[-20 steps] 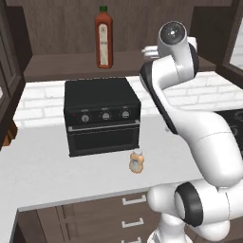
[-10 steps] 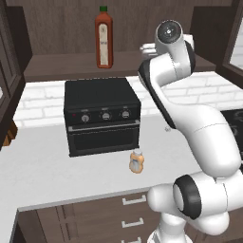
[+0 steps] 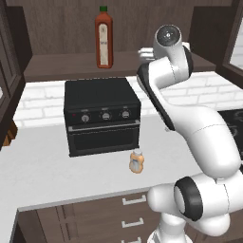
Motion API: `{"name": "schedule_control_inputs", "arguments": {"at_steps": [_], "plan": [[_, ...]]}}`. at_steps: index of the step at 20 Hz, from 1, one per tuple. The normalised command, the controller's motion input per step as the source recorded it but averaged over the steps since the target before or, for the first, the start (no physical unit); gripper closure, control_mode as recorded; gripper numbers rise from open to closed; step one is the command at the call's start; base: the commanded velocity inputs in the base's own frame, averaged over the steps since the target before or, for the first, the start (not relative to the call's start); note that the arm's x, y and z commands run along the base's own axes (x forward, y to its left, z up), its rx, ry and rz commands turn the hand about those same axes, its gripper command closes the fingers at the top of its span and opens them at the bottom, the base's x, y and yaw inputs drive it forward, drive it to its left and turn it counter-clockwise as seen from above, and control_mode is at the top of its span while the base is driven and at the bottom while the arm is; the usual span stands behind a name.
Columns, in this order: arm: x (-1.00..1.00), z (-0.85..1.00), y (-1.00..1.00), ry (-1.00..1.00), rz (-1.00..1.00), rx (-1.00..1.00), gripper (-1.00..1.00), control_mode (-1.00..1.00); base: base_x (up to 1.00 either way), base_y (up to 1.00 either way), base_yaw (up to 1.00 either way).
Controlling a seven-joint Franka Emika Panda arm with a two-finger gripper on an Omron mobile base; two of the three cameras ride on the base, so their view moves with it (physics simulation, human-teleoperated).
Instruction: Put the shaker and condiment bottle from the counter next to their counterparts in the cabinet.
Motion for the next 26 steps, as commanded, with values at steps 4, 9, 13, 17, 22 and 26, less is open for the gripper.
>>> {"name": "schedule_control_inputs", "arguments": {"at_steps": [4, 9, 13, 17, 22, 26], "plan": [[0.21, 0.0, 0.0, -0.01, 0.0, 0.0, 1.0, -1.0, 0.0, 0.0, 0.0], [0.2, 0.05, 0.0, -0.1, 0.0, 0.0, 1.0, -1.0, 0.0, 0.0, 0.0], [0.25, 0.0, 0.06, -0.08, 0.0, -0.01, 1.0, -1.0, 0.0, 0.0, 0.0], [0.3, -0.02, 0.08, 0.0, 0.0, 0.0, 1.0, -1.0, 0.0, 0.0, 0.0], [0.29, 0.01, 0.01, 0.0, 0.0, 0.0, 1.0, -1.0, 0.0, 0.0, 0.0], [0.23, 0.02, 0.0, -0.01, 0.0, 0.0, 1.0, -1.0, 0.0, 0.0, 0.0]]}}
